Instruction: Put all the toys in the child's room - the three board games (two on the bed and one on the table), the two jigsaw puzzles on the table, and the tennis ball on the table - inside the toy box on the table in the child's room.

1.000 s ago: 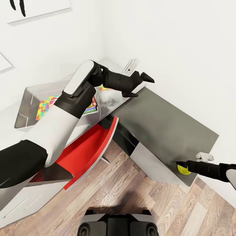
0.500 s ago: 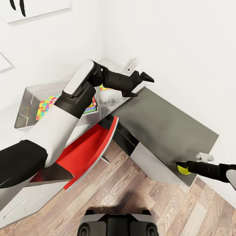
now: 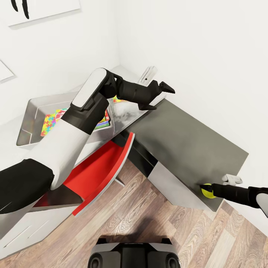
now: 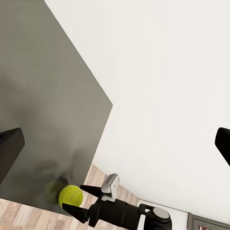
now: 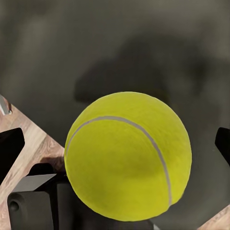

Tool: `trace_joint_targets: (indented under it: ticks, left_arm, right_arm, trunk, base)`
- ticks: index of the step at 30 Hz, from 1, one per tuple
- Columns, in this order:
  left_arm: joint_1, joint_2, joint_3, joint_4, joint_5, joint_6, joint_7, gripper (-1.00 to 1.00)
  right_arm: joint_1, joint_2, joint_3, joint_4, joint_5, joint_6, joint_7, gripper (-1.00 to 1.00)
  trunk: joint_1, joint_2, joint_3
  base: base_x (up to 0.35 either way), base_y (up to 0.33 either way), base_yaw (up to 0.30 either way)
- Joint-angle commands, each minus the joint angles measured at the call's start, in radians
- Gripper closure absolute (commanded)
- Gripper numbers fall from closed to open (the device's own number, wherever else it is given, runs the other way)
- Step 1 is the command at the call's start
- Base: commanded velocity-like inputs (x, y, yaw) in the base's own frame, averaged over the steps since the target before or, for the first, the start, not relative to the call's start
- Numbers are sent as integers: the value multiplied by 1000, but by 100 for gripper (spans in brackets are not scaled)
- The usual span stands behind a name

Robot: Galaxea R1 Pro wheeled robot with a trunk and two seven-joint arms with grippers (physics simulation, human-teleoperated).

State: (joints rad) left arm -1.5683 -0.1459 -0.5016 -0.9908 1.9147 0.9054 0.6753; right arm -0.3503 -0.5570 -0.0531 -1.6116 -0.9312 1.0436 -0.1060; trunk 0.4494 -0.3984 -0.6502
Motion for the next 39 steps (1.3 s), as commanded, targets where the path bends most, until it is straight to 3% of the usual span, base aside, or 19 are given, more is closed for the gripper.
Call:
trace_joint_targets:
  ticks: [1, 21, 22, 39]
  left_arm:
    - [-1, 0, 0, 0, 10, -1, 10, -100]
    - [-1, 0, 0, 0, 10, -1, 10, -100]
    - [-1, 0, 0, 0, 10, -1, 10, -100]
    - [-1, 0, 0, 0, 10, -1, 10, -100]
  right_arm:
    - [-1, 0, 0, -1, -11, 4, -10, -100]
    - [2, 1, 0, -1, -10, 4, -11, -100]
    - [2, 1, 0, -1, -10, 4, -11, 100]
    - [1, 2, -2, -1, -6, 4, -12, 100]
  trunk:
    - [1, -2, -1]
    - [1, -2, -1]
    - [1, -2, -1]
    - [1, -2, -1]
  base:
    - [0, 0, 0]
    - [0, 0, 0]
    - [0, 0, 0]
    - [0, 0, 0]
